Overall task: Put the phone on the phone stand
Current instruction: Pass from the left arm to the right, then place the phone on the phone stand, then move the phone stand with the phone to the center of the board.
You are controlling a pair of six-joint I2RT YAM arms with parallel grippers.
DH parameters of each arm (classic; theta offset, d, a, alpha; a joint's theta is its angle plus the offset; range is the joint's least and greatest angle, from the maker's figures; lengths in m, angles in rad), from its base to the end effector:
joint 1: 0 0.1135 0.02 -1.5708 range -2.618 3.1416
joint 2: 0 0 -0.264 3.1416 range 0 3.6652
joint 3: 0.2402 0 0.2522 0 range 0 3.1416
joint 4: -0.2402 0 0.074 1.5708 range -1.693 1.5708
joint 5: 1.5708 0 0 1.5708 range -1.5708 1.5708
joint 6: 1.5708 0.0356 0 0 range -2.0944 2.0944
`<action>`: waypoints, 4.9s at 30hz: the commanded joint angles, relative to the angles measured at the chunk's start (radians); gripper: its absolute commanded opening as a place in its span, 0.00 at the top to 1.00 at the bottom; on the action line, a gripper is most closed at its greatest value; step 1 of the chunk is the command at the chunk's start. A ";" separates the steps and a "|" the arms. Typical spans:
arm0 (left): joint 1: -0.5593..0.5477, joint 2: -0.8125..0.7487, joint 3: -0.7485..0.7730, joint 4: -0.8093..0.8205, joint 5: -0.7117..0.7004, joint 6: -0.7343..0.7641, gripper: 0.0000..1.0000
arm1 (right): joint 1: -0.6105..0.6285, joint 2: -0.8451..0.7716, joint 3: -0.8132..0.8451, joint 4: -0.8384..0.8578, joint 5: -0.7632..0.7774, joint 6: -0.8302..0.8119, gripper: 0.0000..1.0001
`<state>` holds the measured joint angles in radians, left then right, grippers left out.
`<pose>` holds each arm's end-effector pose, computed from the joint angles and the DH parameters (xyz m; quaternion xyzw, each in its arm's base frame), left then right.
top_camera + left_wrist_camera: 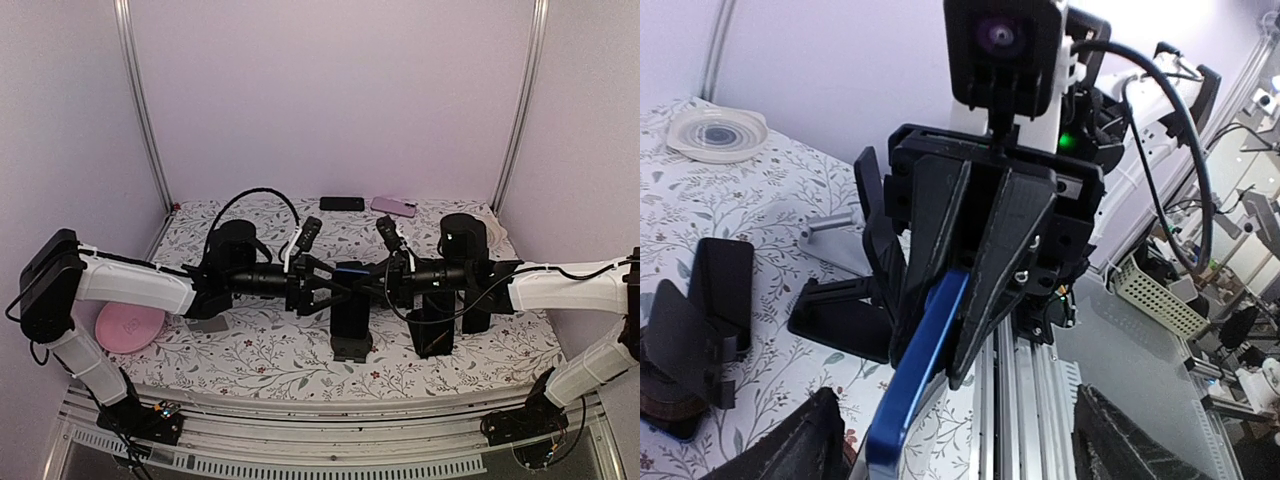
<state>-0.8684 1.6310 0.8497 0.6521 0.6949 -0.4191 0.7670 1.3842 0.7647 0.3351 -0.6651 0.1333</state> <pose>0.2104 -0.2838 0.2341 0.3764 0.6386 -0.5771 0.3428 0.2031 0.2262 0.2509 -0.4217 0.6577 0.4819 0.3968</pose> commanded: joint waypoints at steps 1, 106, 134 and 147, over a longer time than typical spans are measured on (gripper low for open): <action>0.026 -0.075 -0.058 -0.023 -0.144 0.011 0.20 | 0.002 0.036 -0.009 0.095 0.045 -0.091 0.99; 0.054 0.236 0.046 -0.252 -0.335 -0.186 0.72 | 0.000 -0.116 0.098 -0.231 0.495 0.061 0.01; -0.030 0.250 -0.066 -0.248 -0.360 -0.297 1.00 | 0.000 -0.156 0.097 -0.296 0.534 0.084 0.01; -0.083 0.292 -0.035 -0.256 -0.370 -0.311 1.00 | -0.001 -0.193 0.093 -0.333 0.561 0.091 0.01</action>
<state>-0.9272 1.9095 0.7925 0.4049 0.3309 -0.7280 0.7708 1.2163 0.8394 0.0204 -0.1276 0.2146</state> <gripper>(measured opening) 0.005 0.989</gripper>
